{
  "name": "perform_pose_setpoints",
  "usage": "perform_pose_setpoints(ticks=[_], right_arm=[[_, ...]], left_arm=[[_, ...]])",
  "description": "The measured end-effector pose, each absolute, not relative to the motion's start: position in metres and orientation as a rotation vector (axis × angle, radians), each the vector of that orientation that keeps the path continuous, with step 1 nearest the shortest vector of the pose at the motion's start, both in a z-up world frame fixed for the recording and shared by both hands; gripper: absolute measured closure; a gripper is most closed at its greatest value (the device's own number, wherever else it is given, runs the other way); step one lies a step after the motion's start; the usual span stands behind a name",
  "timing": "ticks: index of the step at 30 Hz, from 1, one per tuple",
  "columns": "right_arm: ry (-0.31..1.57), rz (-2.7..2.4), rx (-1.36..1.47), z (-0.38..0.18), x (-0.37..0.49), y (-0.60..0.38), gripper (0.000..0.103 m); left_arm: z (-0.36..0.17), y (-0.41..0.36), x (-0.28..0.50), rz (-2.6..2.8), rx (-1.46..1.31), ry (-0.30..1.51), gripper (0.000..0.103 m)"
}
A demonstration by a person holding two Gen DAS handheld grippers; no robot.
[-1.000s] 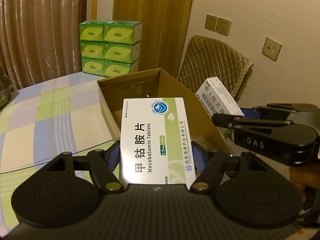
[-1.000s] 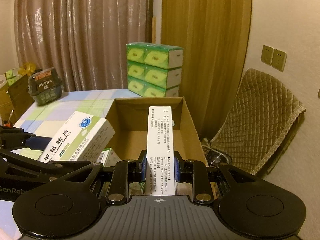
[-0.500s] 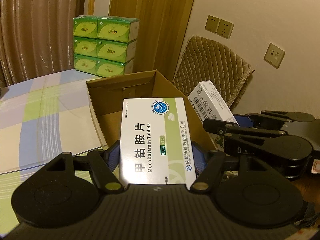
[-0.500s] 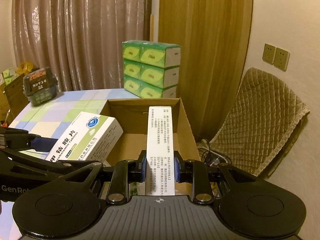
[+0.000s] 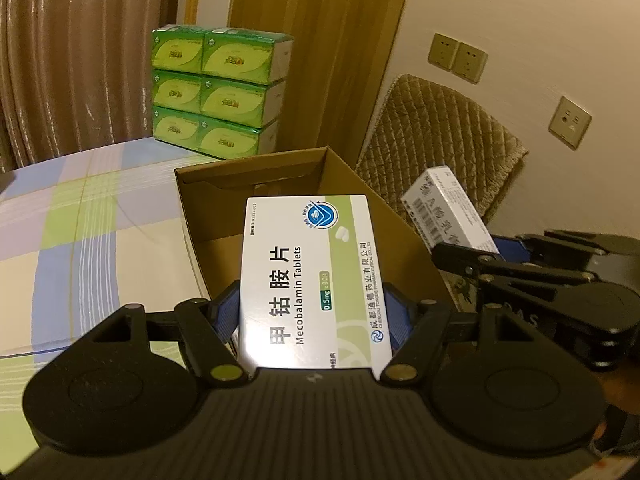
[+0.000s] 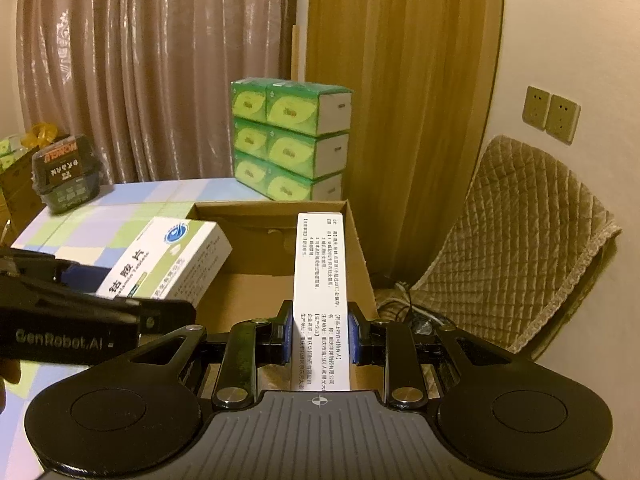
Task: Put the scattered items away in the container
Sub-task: 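Lower both held medicine boxes into the cardboard box, then open the left tool to drop the Mecobalamin box while the right tool drops its box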
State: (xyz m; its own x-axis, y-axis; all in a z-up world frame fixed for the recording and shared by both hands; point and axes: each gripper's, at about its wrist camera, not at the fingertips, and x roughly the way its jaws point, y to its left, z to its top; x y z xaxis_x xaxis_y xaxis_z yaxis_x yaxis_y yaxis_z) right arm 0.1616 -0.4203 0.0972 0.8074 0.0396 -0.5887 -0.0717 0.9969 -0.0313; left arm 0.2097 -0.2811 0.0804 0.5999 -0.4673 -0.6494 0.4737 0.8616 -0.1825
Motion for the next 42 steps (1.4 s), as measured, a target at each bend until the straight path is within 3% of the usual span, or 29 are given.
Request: perform_pose_setpoints(ticks=[42], right_arm=[[0.671, 0.058, -0.115, 0.068, 0.224, -0.423, 0.08]], left_arm=[[0.048, -0.288, 0.289, -0.463, -0.109, 0.775, 0.033]])
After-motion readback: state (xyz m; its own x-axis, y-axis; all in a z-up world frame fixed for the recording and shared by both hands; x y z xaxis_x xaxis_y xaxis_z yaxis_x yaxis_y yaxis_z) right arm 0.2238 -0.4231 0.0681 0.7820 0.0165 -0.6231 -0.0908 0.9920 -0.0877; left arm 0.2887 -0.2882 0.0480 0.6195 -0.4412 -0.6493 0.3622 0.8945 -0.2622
